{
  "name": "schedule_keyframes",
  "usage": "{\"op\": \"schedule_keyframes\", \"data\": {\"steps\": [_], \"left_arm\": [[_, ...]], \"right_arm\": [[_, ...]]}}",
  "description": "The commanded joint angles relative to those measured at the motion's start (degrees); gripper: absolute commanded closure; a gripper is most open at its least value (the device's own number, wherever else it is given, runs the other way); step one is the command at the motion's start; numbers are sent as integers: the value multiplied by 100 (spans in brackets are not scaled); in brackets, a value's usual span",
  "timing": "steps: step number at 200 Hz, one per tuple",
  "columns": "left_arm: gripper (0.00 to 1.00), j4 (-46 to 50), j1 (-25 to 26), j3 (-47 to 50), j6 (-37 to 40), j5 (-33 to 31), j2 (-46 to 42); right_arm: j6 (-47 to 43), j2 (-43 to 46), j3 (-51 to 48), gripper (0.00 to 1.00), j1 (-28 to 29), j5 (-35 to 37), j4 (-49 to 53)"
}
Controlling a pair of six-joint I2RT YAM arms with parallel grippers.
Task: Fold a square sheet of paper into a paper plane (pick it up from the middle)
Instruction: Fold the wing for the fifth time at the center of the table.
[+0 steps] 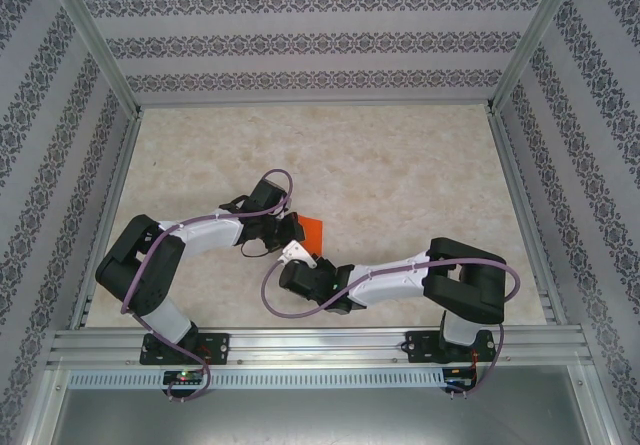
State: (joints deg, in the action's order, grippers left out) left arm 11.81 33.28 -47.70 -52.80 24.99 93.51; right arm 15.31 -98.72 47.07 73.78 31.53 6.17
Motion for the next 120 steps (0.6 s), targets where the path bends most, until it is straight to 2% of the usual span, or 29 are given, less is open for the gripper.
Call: {"op": "schedule_keyframes", "data": {"steps": [1, 37, 67, 85, 101, 120], "left_arm": [[100, 162, -32, -160, -29, -71, 79], [99, 225, -29, -169, -20, -105, 71], [94, 364, -29, -198, 71, -166, -21], [87, 699, -57, -383, 353, -307, -164], [72, 1017, -83, -517, 560, -536, -364], [67, 1206, -113, -581, 610, -706, -603]], "right_arm": [[16, -68, 145, 72, 80, 307, 58], [89, -2, 118, 81, 97, 351, -21], [229, 74, -19, 95, 89, 302, -147], [305, 266, -277, 100, 16, -4, -514], [401, 553, -599, 100, -107, -331, -983], [557, 807, -1045, 100, -329, -977, -1791]]}}
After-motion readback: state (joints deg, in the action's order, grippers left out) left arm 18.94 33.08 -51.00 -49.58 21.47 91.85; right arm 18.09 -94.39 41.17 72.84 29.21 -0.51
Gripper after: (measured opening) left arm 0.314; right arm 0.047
